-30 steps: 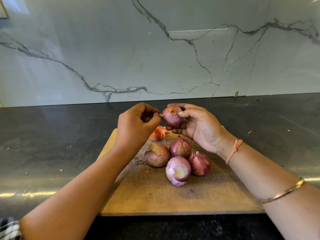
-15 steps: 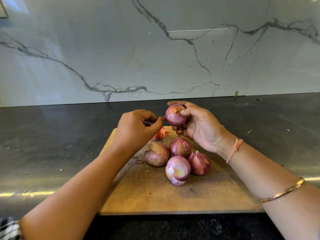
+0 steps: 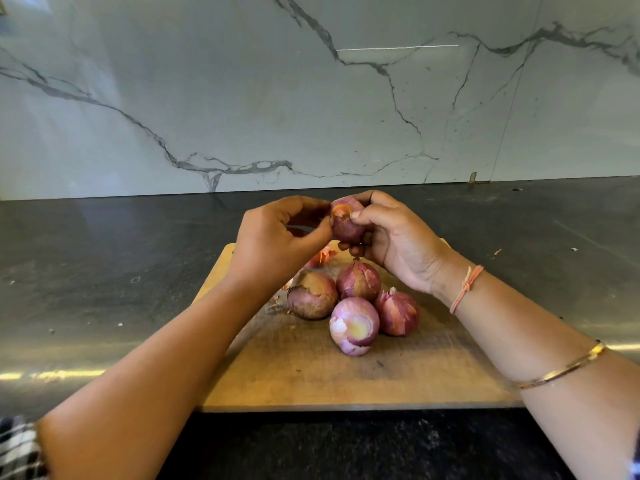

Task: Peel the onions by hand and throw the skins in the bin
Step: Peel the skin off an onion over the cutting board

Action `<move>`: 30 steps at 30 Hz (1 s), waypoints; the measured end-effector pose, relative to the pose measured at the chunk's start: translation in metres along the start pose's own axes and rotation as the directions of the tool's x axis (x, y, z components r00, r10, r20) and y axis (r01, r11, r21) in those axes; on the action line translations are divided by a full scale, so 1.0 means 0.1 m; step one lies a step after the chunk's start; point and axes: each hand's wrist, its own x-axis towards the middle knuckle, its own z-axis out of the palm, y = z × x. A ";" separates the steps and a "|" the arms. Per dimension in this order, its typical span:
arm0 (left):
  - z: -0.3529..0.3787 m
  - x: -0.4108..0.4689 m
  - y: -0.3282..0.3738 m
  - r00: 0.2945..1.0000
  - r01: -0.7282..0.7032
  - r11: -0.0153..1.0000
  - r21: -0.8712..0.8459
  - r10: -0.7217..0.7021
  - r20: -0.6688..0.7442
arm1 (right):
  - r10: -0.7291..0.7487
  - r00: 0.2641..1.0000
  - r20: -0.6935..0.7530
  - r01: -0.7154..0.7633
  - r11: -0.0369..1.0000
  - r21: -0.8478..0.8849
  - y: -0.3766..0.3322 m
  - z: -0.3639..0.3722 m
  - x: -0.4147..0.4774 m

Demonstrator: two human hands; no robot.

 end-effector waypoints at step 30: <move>0.06 0.00 0.00 0.993 -0.067 0.998 0.000 0.067 -0.097 | 0.007 0.999 -0.036 -0.006 0.999 0.045 0.01 0.03 0.01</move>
